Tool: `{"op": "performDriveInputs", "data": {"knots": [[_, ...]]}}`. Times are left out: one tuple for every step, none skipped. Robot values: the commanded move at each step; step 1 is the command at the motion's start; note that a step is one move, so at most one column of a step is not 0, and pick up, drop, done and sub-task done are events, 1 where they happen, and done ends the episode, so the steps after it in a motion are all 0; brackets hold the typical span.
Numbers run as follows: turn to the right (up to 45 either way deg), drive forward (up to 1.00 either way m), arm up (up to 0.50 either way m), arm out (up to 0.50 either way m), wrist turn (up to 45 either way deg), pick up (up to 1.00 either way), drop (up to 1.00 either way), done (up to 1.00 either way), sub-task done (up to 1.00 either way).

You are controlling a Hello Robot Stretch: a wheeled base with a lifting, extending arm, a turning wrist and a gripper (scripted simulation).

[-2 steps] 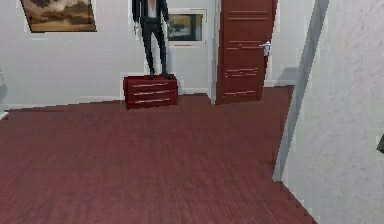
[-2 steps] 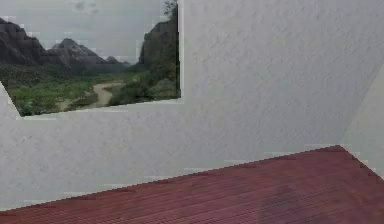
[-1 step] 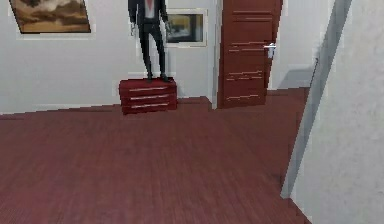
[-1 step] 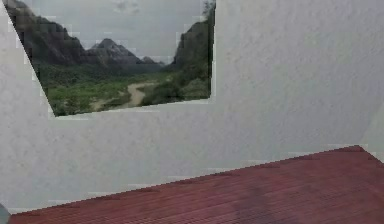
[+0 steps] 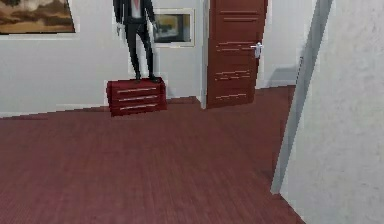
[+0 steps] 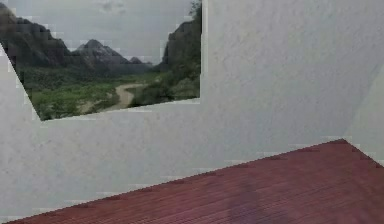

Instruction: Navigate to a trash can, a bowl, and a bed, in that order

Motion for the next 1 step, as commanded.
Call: {"op": "performDriveInputs", "data": {"knots": [[0.0,1.0,0.0,0.0,0.0,0.0,0.0,0.0,0.0]]}}
